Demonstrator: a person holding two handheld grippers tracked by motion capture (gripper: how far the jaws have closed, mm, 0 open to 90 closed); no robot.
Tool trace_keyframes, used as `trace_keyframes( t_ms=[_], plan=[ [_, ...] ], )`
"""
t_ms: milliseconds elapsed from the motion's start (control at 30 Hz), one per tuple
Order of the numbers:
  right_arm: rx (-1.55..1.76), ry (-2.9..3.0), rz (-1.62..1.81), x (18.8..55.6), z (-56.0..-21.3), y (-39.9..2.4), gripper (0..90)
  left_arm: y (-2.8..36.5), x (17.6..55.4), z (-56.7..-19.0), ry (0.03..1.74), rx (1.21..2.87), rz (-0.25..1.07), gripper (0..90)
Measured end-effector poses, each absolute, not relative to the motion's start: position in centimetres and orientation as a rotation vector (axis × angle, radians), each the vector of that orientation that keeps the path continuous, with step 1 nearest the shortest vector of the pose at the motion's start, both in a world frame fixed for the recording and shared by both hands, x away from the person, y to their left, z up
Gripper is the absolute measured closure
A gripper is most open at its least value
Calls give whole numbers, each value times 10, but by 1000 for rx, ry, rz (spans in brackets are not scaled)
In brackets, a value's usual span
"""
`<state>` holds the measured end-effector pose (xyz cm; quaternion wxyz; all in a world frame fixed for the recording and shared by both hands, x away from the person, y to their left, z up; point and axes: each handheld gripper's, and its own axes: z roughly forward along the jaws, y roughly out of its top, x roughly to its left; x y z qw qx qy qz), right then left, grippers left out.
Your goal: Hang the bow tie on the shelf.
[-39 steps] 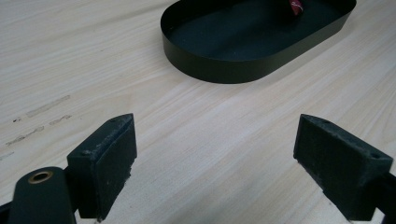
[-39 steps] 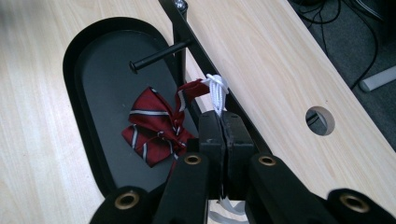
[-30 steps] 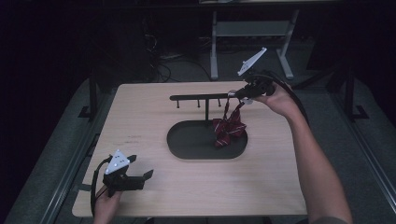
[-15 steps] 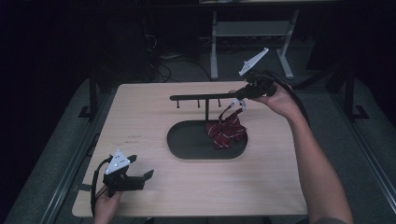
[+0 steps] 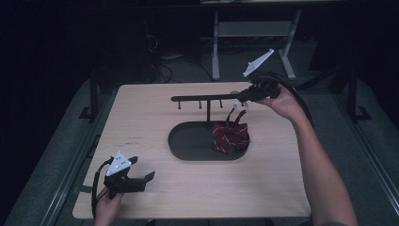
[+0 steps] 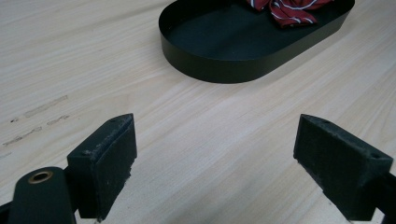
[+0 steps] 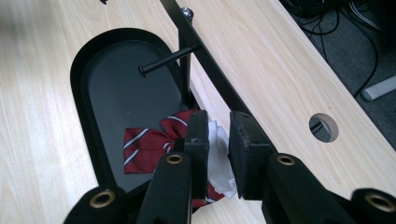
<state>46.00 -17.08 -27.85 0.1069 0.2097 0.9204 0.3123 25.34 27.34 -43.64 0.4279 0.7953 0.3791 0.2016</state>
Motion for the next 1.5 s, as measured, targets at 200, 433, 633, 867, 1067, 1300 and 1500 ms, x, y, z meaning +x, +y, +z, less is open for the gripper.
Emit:
trace_keyframes(
  t_ms=[200, 433, 633, 867, 1067, 1300, 1500],
  plan=[
    [618, 2721, 933, 458, -280, -174, 763, 273, 253, -436, 945, 1985, 505, 130],
    [630, 2726, 957, 457, -281, -177, 751, 272, 253, -436, 949, 1986, 502, 130],
    [628, 2734, 962, 454, -279, -179, 741, 273, 253, -435, 949, 1982, 508, 130],
    [630, 2738, 967, 451, -279, -182, 723, 272, 253, -436, 955, 1987, 501, 130],
    [642, 2740, 985, 448, -281, -184, 704, 273, 252, -436, 957, 1982, 509, 130],
    [646, 2749, 999, 444, -285, -185, 687, 273, 252, -436, 949, 1985, 510, 130],
    [651, 2754, 1010, 441, -288, -187, 674, 273, 251, -436, 946, 1985, 508, 130]
  ],
)
